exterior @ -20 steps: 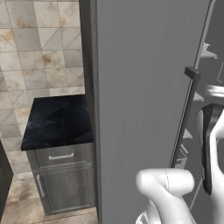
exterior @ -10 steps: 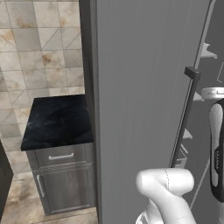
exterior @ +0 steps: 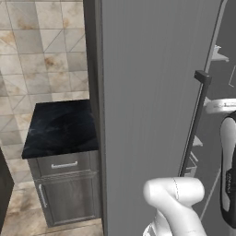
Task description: Open the freezer door, pick up the ice cube tray from the freezer, and place it on the dining counter.
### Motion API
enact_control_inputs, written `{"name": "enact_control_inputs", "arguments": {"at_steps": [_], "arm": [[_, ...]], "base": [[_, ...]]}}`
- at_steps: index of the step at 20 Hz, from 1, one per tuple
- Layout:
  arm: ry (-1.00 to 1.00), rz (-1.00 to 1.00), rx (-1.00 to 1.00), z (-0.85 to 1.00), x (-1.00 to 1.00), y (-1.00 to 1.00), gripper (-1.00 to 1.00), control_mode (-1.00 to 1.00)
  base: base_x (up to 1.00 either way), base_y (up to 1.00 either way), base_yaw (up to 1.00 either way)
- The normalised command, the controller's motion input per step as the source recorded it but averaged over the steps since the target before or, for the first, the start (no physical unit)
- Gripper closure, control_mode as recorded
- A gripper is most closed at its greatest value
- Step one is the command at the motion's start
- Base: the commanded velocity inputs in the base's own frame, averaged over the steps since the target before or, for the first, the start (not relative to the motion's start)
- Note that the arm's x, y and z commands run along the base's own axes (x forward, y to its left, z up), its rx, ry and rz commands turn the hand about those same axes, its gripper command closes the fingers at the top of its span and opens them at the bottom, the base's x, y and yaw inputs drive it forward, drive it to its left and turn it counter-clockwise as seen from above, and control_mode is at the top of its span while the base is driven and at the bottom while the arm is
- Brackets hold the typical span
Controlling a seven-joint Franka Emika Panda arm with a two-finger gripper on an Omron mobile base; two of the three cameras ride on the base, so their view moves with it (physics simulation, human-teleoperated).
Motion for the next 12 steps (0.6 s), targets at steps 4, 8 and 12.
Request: {"name": "enact_control_inputs", "arguments": {"at_steps": [4, 8, 12], "arm": [[0.13, 0.00, 0.00, 0.02, -0.12, 0.57, -1.00, -1.00], [0.22, 0.02, 0.00, 0.00, -0.06, 0.39, -1.00, -1.00], [0.17, 0.05, 0.01, 0.00, -0.01, 0.25, -1.00, -1.00]], "base": [[0.00, 0.00, 0.00], [0.00, 0.00, 0.00], [0.00, 0.00, 0.00]]}}
